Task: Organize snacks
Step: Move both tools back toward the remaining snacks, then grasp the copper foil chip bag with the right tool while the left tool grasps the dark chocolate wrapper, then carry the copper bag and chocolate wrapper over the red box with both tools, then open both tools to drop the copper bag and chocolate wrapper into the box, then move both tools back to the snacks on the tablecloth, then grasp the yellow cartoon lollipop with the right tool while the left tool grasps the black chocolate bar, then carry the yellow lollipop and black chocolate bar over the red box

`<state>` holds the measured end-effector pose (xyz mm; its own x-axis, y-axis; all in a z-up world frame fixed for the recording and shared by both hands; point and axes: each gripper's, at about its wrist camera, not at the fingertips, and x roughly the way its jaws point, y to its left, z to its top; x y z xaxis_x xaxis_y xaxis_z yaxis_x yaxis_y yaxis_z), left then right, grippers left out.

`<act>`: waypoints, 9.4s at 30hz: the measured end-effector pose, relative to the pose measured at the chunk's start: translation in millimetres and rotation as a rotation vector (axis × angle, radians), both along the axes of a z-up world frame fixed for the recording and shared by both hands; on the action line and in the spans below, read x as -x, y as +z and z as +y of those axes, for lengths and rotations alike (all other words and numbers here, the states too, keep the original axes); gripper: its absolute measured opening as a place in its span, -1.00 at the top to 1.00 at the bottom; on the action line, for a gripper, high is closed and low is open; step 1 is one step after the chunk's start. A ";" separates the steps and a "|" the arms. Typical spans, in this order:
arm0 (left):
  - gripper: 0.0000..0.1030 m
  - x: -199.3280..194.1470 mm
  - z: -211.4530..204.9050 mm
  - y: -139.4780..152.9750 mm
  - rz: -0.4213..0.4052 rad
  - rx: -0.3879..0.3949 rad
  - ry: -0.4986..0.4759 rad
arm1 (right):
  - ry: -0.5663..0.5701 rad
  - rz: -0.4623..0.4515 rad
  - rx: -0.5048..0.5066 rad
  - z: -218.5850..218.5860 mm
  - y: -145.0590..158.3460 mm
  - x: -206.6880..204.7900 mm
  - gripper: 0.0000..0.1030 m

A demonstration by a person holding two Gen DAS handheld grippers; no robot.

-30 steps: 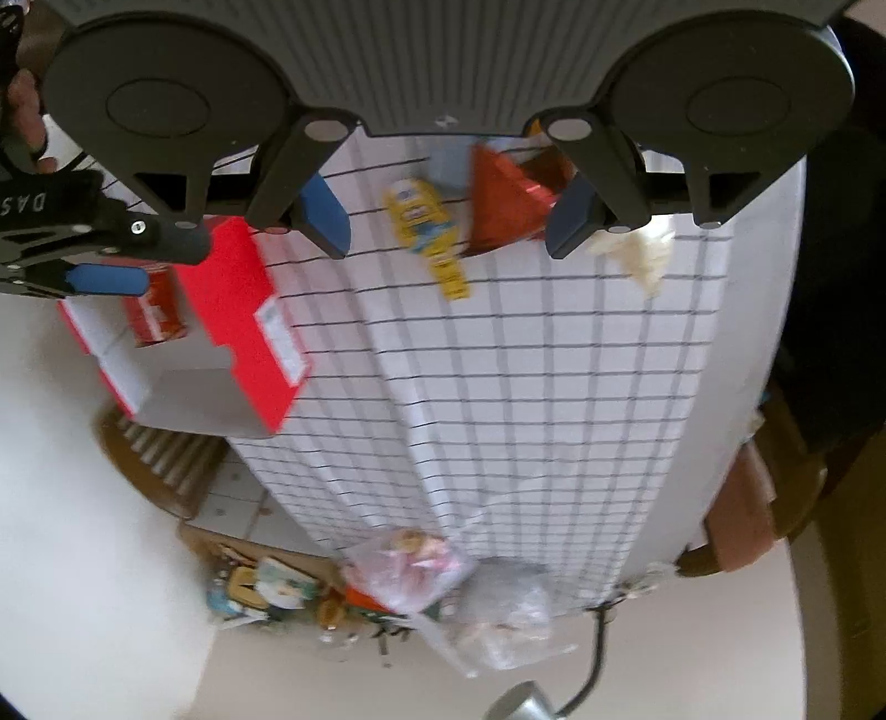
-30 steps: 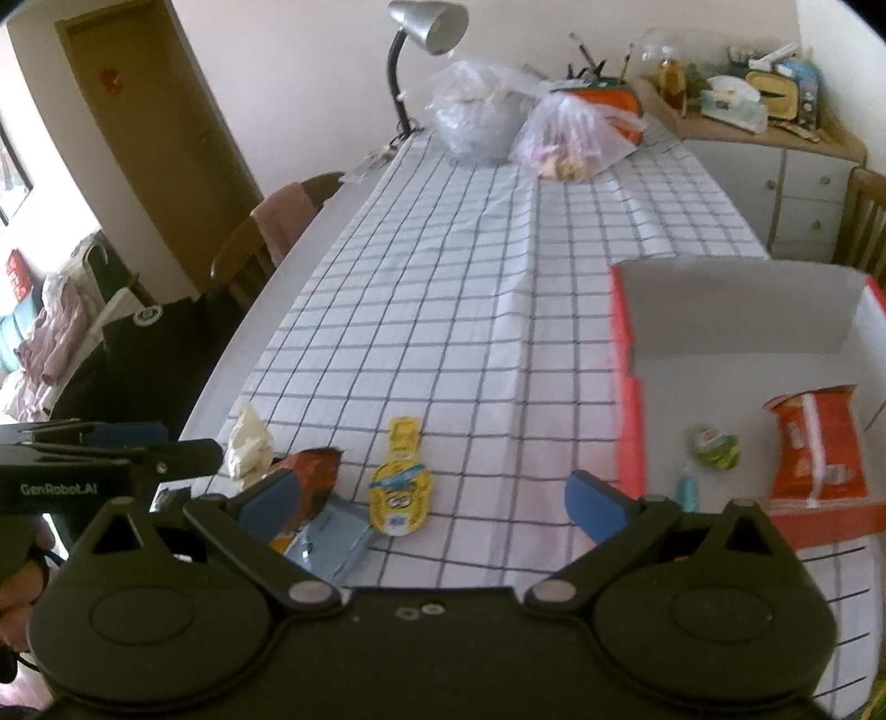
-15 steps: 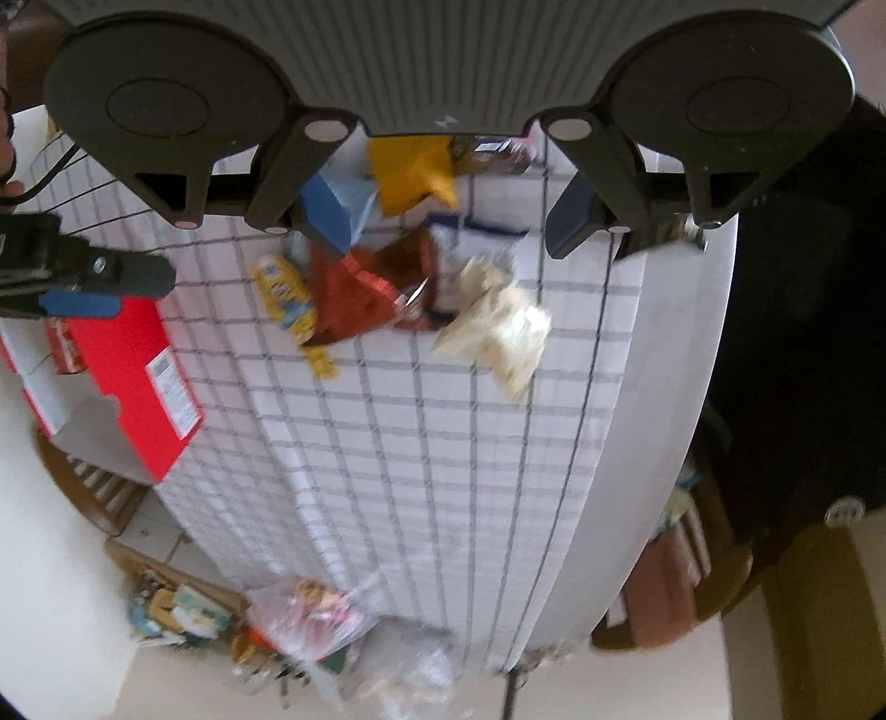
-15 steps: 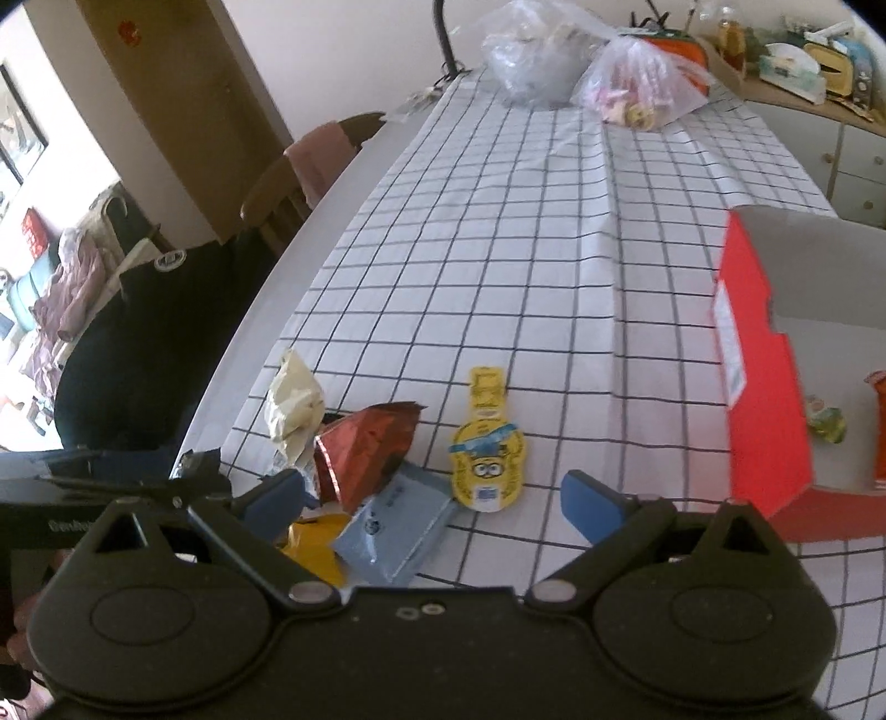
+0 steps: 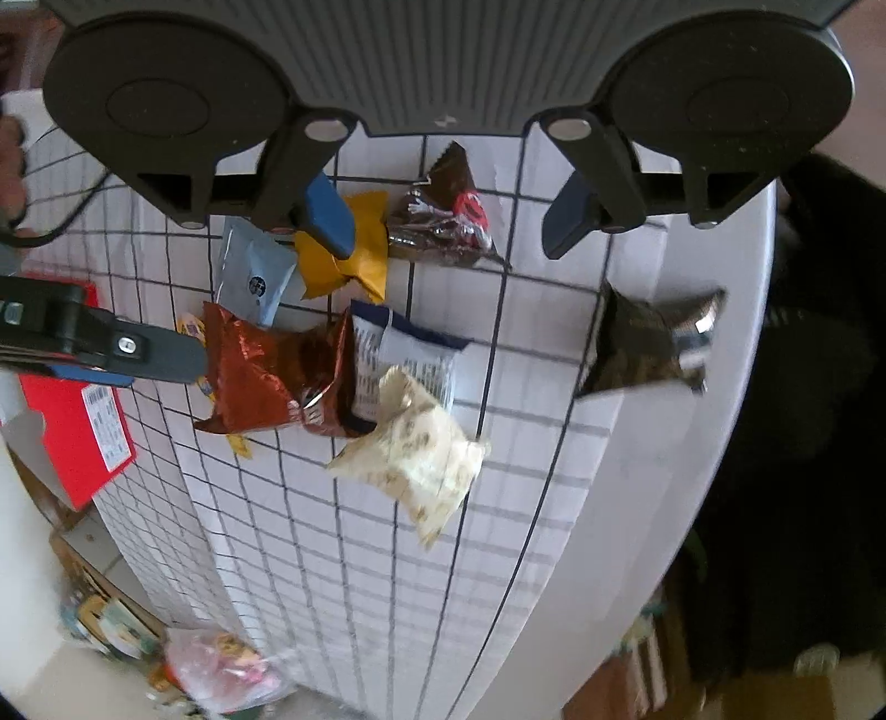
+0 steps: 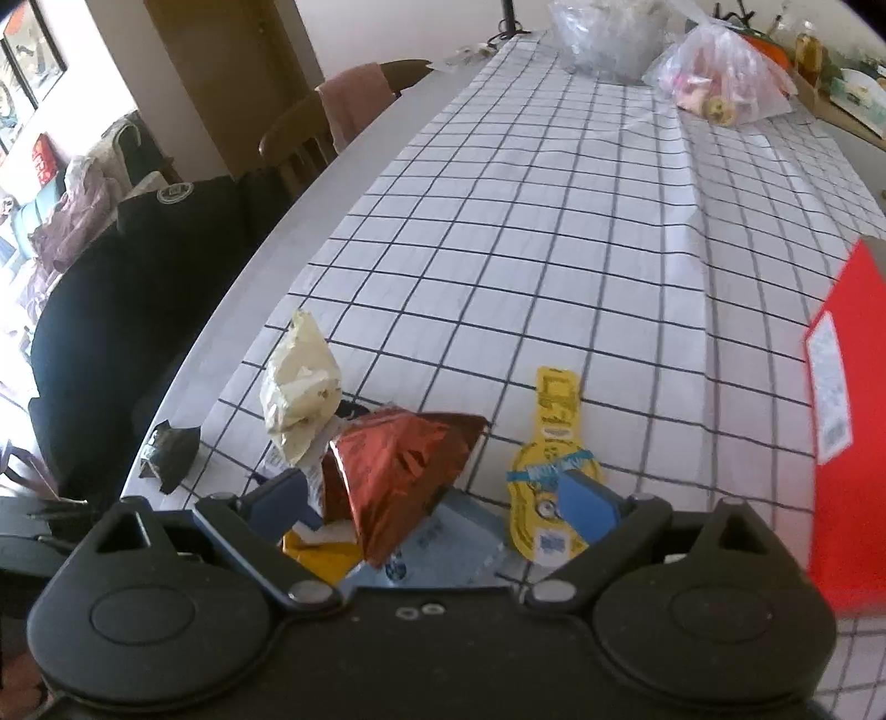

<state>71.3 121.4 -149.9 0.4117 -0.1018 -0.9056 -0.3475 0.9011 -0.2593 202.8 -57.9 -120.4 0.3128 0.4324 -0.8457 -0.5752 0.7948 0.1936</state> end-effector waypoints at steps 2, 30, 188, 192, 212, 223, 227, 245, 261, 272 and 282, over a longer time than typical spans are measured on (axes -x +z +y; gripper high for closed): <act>-0.34 -0.2 2.5 -4.4 0.006 0.034 0.012 | 0.020 0.004 0.017 7.1 -6.7 -2.5 -0.87; 0.40 1.9 22.6 -20.4 0.051 0.160 0.110 | 0.020 0.071 -0.036 12.3 -20.9 -4.0 0.27; -0.48 -73.7 -199.6 135.3 -0.339 -0.111 -0.350 | -0.246 -0.194 -0.188 -207.0 100.2 26.9 -0.99; -0.48 -57.6 -165.9 131.4 -0.335 -0.109 -0.294 | -0.226 -0.188 -0.191 -185.4 96.7 33.7 -0.99; -0.48 -12.8 -19.8 89.7 -0.213 -0.163 -0.014 | -0.181 -0.063 -0.072 -99.1 32.7 17.5 -0.87; -0.48 -10.3 29.6 54.2 -0.097 -0.161 0.103 | -0.165 0.014 0.005 -61.1 -11.2 -12.9 -0.81; -0.48 -12.9 48.2 40.9 -0.053 -0.154 0.137 | -0.158 0.039 0.032 -50.5 -26.5 -21.4 -0.75; -0.48 -24.6 93.4 -12.4 0.085 -0.065 0.201 | -0.140 0.057 0.088 -22.3 -51.0 -33.9 -0.41; -0.06 -22.8 84.3 -17.8 0.105 -0.065 0.214 | -0.168 0.003 0.102 -27.4 -47.9 -25.8 0.01; -0.05 -11.6 73.6 10.3 0.045 -0.028 0.193 | -0.189 -0.019 0.032 -54.3 -16.3 -9.4 0.01; -0.05 -8.7 30.6 61.9 -0.065 -0.042 0.105 | -0.216 -0.065 -0.031 -92.1 31.4 5.3 0.01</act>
<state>80.0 152.1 -88.0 0.4760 -0.0180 -0.8793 -0.4239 0.8713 -0.2473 197.5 -150.0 -89.1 0.4542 0.3751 -0.8081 -0.4042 0.8951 0.1883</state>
